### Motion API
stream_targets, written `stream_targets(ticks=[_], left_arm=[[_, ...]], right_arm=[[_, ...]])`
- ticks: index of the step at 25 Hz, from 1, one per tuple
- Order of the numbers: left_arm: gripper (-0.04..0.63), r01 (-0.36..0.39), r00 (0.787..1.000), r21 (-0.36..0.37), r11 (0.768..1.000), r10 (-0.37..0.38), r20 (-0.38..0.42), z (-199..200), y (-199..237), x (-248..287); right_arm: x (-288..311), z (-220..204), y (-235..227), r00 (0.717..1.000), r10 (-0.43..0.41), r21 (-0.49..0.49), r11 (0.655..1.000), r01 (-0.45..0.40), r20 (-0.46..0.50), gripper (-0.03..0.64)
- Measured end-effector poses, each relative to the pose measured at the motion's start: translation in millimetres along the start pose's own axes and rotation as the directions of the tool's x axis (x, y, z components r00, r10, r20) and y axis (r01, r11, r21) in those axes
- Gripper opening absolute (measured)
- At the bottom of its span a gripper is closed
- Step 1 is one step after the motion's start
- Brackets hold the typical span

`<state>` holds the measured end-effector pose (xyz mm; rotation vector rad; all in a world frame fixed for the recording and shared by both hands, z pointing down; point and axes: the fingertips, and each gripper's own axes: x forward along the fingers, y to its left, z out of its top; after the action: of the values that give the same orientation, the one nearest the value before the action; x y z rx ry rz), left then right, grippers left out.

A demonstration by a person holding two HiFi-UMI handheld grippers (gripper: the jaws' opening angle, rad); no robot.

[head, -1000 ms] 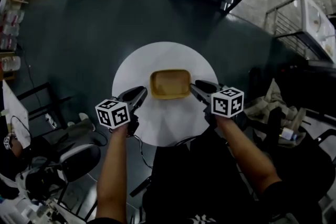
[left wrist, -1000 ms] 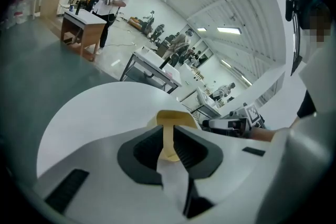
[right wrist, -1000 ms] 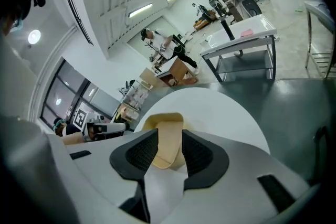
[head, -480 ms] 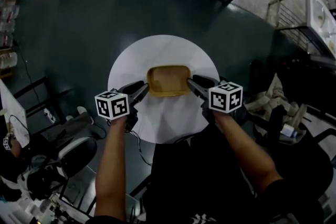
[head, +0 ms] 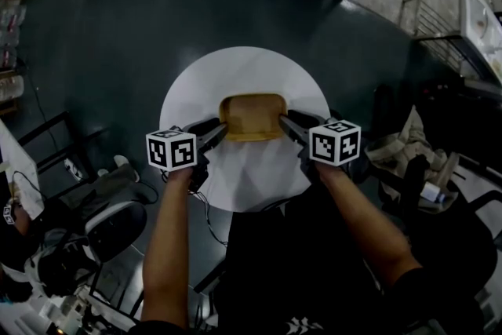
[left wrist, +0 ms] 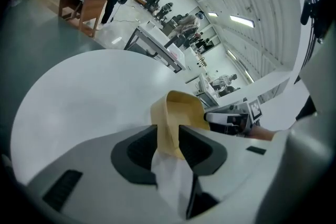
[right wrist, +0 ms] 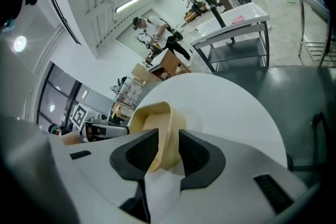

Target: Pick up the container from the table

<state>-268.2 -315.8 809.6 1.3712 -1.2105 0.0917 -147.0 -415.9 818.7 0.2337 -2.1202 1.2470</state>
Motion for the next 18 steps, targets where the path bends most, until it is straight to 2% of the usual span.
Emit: stream_targets(ticks=[3, 10, 14, 18], left_arm=[[0.124, -0.007, 1.0, -0.004, 1.0, 0.007, -0.001, -4, 1, 1], [0.055, -0.011, 1.0, -0.007, 1.0, 0.011, 0.003, -8, 0, 3], [0.04, 0.009, 1.0, -0.021, 1.0, -0.009, 0.0, -7, 0, 3], [0.029, 0.06, 0.998, -0.074, 0.996, -0.06, -0.005, -11, -10, 2]], right_arm=[[-1, -6, -2, 1.0, -0.004, 0.002, 1.0, 0.004, -0.005, 0.132], [-5, -12, -6, 1.0, -0.019, 0.008, 1.0, 0.019, -0.011, 0.088], [-3, -10, -6, 1.0, -0.024, 0.02, 1.0, 0.025, -0.01, 0.077], [-7, -7, -6, 1.0, -0.024, 0.042, 0.999, 0.025, -0.001, 0.065]])
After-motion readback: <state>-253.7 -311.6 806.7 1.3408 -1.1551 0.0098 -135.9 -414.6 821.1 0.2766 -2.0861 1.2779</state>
